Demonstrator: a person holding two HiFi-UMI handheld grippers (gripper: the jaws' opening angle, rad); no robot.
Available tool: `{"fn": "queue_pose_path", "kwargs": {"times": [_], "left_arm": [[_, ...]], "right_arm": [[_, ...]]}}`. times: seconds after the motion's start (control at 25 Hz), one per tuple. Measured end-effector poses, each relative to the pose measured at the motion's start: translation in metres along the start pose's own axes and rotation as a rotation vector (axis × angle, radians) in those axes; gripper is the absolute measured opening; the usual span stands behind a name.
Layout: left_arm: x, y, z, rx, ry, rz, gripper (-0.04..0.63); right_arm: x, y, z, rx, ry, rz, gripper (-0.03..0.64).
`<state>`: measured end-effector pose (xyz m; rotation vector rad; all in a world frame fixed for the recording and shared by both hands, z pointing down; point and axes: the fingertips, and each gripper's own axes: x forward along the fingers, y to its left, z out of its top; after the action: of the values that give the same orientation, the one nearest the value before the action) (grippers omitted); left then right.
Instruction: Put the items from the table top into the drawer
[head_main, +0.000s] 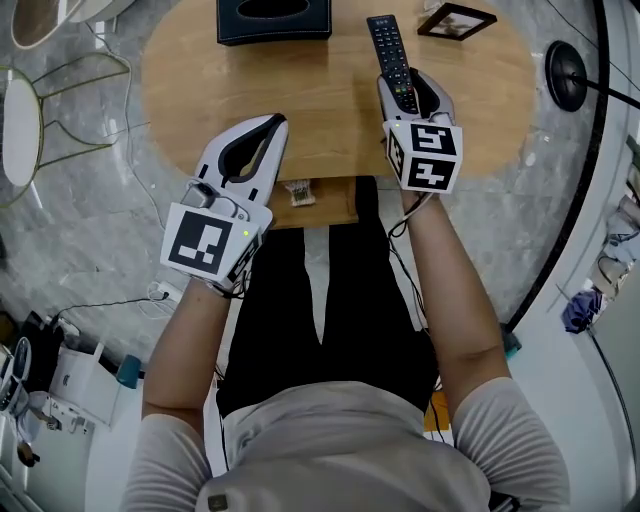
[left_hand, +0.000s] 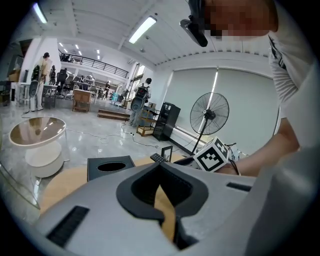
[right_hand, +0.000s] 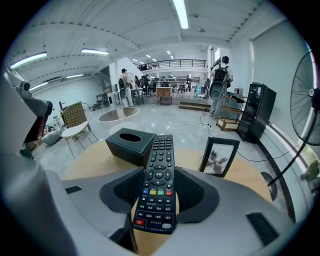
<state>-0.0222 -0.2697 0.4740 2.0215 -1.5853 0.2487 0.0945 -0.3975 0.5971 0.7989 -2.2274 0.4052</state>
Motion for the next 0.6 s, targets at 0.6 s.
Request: {"fn": "queue_pose_path", "kwargs": {"times": [0.6], "left_arm": [[-0.074,0.005,-0.041,0.028,0.016,-0.046,0.009]], "right_arm": [[-0.047,0.107,-0.066,0.001,0.042,0.039,0.210]]}}
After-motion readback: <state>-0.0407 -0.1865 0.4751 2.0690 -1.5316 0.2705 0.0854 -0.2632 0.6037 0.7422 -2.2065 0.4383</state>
